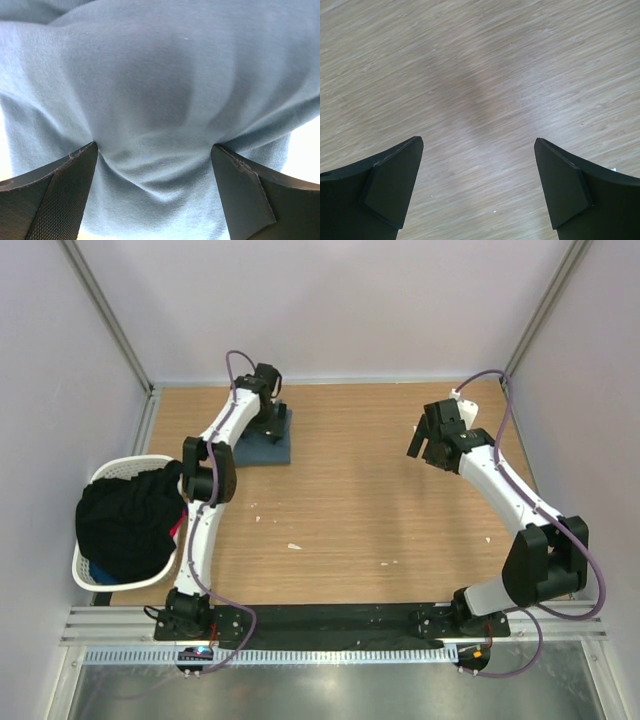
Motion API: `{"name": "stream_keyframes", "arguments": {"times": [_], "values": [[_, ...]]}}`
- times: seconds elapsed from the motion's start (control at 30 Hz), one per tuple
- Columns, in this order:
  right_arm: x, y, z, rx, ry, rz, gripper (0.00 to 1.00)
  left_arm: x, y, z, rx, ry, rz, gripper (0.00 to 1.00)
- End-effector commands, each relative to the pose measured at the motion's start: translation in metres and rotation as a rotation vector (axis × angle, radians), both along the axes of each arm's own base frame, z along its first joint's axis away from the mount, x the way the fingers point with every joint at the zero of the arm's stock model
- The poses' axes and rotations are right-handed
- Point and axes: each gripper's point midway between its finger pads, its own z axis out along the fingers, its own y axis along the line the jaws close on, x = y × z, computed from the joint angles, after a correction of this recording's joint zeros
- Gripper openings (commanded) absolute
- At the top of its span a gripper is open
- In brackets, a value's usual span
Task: Fold and stack the t-shirts
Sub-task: Neatly place the folded tshirt to the corner
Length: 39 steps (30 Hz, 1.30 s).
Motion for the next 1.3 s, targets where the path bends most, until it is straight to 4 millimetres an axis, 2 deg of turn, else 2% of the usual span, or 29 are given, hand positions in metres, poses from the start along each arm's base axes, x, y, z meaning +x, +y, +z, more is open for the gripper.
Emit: {"name": "stream_keyframes", "arguments": {"times": [0.0, 0.07, 0.1, 0.17, 0.2, 0.3, 0.37, 0.4, 0.43, 0.5, 0.63, 0.73, 0.83, 0.87, 0.9, 1.07, 1.27], "values": [[0.022, -0.002, 0.021, -0.015, -0.055, -0.016, 1.0, 0.018, 0.059, -0.012, 0.135, 0.02, -0.062, 0.96], [0.028, -0.001, 0.025, -0.012, -0.065, -0.022, 1.0, 0.028, 0.088, -0.013, 0.094, 0.004, -0.013, 0.96], [0.03, 0.0, 0.021, -0.011, -0.049, -0.022, 1.0, 0.039, 0.101, -0.008, 0.102, -0.037, -0.003, 0.96], [0.036, 0.003, 0.022, 0.003, -0.051, -0.024, 1.0, 0.049, 0.118, -0.006, 0.091, -0.062, 0.001, 0.97], [0.035, 0.004, 0.016, 0.004, -0.024, -0.024, 1.0, 0.056, 0.133, -0.002, 0.084, -0.088, 0.012, 0.97], [0.037, 0.005, 0.012, 0.015, -0.004, -0.052, 1.0, 0.077, 0.152, 0.004, 0.113, -0.16, -0.059, 0.98], [0.037, 0.007, 0.008, 0.035, -0.001, -0.076, 1.0, 0.087, 0.155, -0.005, 0.14, -0.182, -0.1, 1.0], [0.039, 0.011, 0.007, 0.054, 0.004, -0.074, 1.0, 0.088, 0.177, -0.009, 0.143, -0.18, -0.078, 1.0], [0.042, 0.014, 0.008, 0.073, 0.003, -0.077, 1.0, 0.093, 0.182, -0.003, 0.152, -0.197, -0.082, 1.0], [0.046, 0.018, 0.011, 0.092, 0.011, -0.075, 1.0, 0.092, 0.194, -0.013, 0.147, -0.184, -0.077, 1.0], [0.051, 0.018, 0.01, 0.091, 0.034, -0.11, 1.0, 0.087, 0.237, -0.032, 0.133, -0.178, 0.015, 1.0], [0.054, 0.018, 0.015, 0.098, 0.025, -0.128, 1.0, 0.086, 0.24, -0.037, 0.117, -0.175, -0.016, 1.0], [0.055, 0.02, 0.014, 0.119, 0.02, -0.152, 1.0, 0.084, 0.236, -0.042, 0.117, -0.154, -0.127, 1.0], [0.054, 0.021, 0.014, 0.127, 0.018, -0.156, 1.0, 0.084, 0.243, -0.042, 0.111, -0.16, -0.132, 1.0], [0.053, 0.02, 0.011, 0.135, 0.021, -0.17, 1.0, 0.089, 0.246, -0.034, 0.105, -0.183, -0.137, 1.0], [0.048, 0.024, 0.009, 0.159, 0.024, -0.172, 1.0, 0.096, 0.257, -0.024, 0.024, -0.239, -0.182, 1.0], [0.054, 0.027, 0.009, 0.164, 0.014, -0.15, 1.0, 0.08, 0.269, -0.021, -0.041, -0.216, -0.218, 1.0]]}}
